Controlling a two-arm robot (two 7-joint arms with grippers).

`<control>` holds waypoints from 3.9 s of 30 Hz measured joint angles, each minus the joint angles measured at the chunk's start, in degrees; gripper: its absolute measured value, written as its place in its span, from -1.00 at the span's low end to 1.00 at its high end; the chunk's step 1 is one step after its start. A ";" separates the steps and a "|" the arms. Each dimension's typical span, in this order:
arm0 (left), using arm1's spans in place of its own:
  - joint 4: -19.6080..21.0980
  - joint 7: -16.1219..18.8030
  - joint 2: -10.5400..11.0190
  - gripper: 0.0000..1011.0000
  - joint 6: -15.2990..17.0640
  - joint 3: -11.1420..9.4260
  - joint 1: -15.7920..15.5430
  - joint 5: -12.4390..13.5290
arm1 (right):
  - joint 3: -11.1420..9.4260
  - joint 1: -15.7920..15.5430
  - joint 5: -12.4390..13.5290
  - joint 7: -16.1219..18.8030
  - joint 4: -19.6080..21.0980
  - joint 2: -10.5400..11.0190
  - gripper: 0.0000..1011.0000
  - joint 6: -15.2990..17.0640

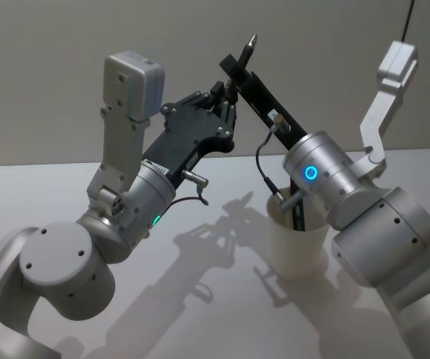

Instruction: Place the pen into the pen holder.

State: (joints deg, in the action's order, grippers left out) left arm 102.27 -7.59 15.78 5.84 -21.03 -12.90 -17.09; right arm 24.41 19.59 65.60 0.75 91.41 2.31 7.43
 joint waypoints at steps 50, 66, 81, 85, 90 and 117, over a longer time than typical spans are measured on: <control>0.03 -0.10 0.00 0.98 -0.01 -0.09 0.00 -0.06 | -3.00 -1.30 -0.03 -0.09 2.52 1.95 -0.74 -15.02; 0.00 0.01 0.00 0.99 -0.01 0.00 0.00 0.01 | -6.69 -7.35 -1.12 -2.30 5.94 8.10 -0.74 -23.33; 0.00 0.01 0.00 0.98 -0.01 0.00 0.00 0.00 | -7.14 -14.23 -7.01 -0.58 12.23 13.86 -0.74 -22.25; 0.00 0.00 0.00 0.98 -0.01 0.00 0.00 0.00 | -6.74 -15.48 -9.72 0.25 13.71 14.66 -0.74 -21.74; 0.00 0.00 0.00 0.98 -0.01 0.00 0.00 0.00 | -5.94 -16.69 -14.30 1.26 15.33 15.20 -0.74 -21.14; 0.00 0.00 0.00 0.99 0.00 0.00 0.00 0.00 | -0.25 -17.68 -44.97 1.54 14.66 11.53 -0.74 -19.41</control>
State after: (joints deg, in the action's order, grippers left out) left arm 102.28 -7.59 15.79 5.84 -21.03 -12.91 -17.09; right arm 24.16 1.91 20.63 2.29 106.07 13.84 -11.97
